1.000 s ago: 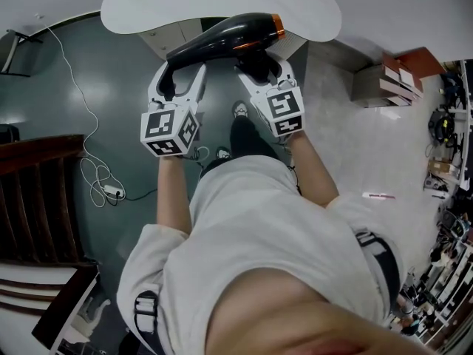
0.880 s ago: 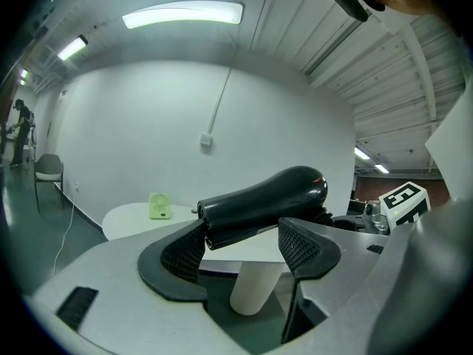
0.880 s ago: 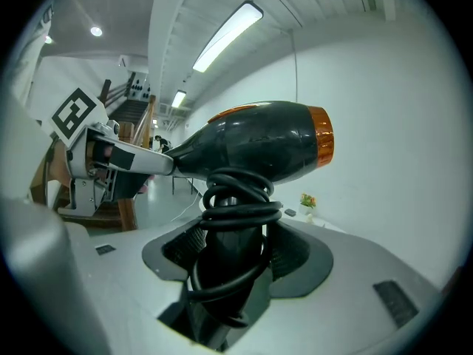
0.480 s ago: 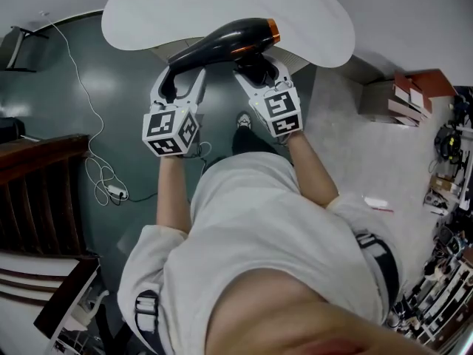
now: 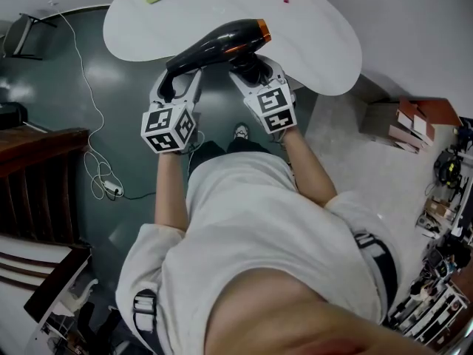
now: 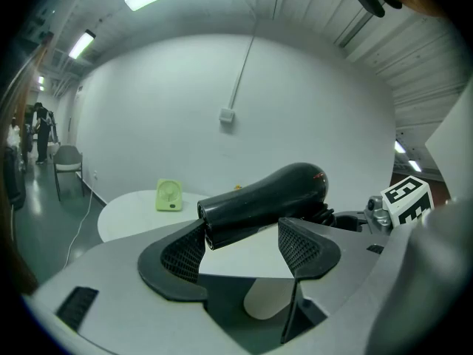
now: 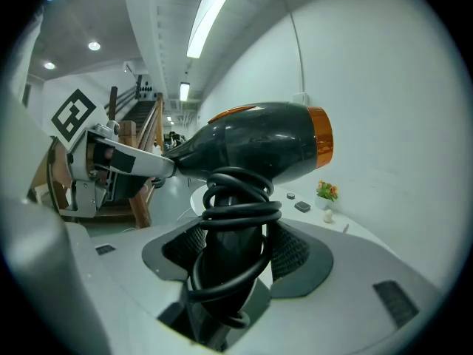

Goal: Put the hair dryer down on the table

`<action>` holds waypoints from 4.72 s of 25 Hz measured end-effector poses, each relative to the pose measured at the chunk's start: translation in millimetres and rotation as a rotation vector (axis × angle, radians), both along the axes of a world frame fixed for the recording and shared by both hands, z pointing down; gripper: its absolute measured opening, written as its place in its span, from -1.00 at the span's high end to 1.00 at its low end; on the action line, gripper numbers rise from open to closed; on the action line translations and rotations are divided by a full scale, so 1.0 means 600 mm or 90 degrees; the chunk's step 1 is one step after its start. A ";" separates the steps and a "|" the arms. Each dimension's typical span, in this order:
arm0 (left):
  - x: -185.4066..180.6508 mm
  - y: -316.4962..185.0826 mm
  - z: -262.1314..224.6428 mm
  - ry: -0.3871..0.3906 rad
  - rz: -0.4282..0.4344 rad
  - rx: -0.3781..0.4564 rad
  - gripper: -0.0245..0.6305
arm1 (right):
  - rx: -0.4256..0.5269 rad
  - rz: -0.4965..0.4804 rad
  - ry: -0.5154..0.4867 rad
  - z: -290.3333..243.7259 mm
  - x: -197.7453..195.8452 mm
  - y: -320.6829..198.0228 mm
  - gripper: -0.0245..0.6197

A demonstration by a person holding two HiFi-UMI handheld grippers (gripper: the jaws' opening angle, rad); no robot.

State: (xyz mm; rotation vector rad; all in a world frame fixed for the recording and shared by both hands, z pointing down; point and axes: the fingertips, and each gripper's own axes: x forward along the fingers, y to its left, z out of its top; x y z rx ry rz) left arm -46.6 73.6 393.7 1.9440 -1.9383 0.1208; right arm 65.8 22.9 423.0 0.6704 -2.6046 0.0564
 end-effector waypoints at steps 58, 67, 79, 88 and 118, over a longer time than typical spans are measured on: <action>-0.278 -0.483 0.204 0.052 0.177 -0.172 -0.06 | -0.262 0.199 0.052 0.211 -0.257 -0.401 0.13; -0.300 -0.544 0.222 0.055 0.215 -0.195 -0.06 | -0.275 0.236 0.052 0.224 -0.280 -0.448 0.13; -0.329 -0.595 0.258 0.061 0.230 -0.223 -0.06 | -0.291 0.248 0.074 0.250 -0.308 -0.496 0.13; -0.346 -0.621 0.286 0.075 0.240 -0.243 -0.06 | -0.312 0.259 0.090 0.272 -0.325 -0.518 0.13; -0.362 -0.654 0.363 0.105 0.253 -0.295 -0.06 | -0.364 0.280 0.130 0.336 -0.341 -0.542 0.13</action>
